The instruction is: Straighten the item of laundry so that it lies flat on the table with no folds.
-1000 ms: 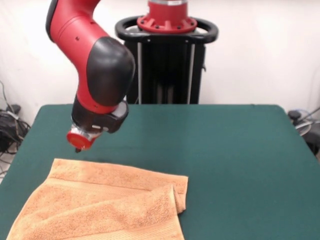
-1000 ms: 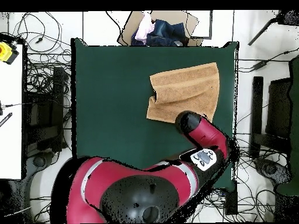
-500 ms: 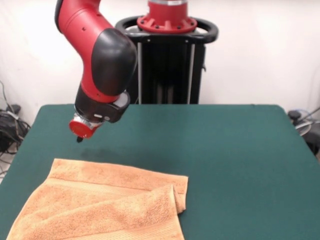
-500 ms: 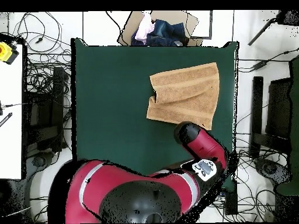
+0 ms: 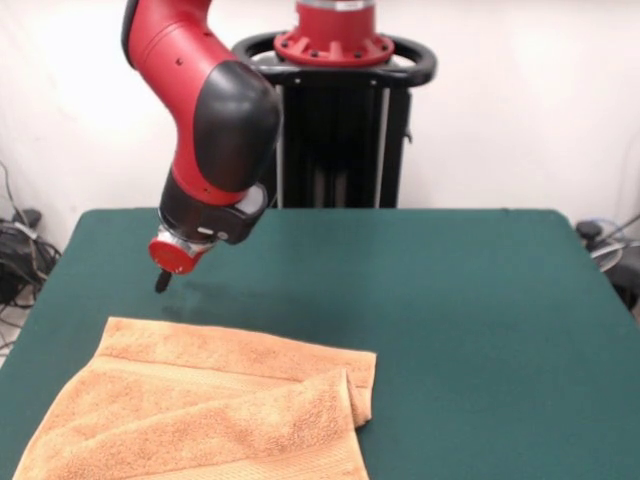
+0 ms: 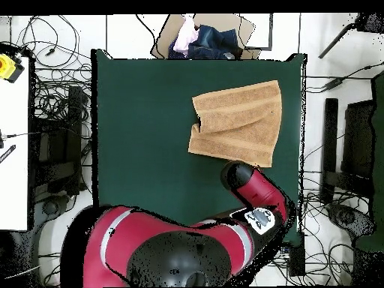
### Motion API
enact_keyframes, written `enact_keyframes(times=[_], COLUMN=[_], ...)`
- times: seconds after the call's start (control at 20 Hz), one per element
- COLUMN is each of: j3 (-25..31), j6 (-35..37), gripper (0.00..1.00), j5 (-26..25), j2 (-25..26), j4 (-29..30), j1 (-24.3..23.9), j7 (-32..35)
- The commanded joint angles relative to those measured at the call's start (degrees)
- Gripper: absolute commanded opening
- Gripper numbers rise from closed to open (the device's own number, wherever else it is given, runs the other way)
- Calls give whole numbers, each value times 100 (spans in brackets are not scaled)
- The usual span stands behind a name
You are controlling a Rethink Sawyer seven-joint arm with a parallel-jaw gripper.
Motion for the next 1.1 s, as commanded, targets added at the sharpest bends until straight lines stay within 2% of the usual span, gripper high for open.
enact_keyframes(times=[0.05, 0.4, 0.6, 0.8, 1.1], j3=[880, 833, 404, 7, 195], j6=[-155, 6, 210, 22, 12], gripper=[100, 100, 100, 100, 100], j5=[-11, -87, -332, -667, -887], j2=[55, -6, -10, -72, -312], j4=[224, 194, -7, -280, -349], j1=[42, 7, 183, 265, 93], j7=[669, 549, 348, 96, 111])
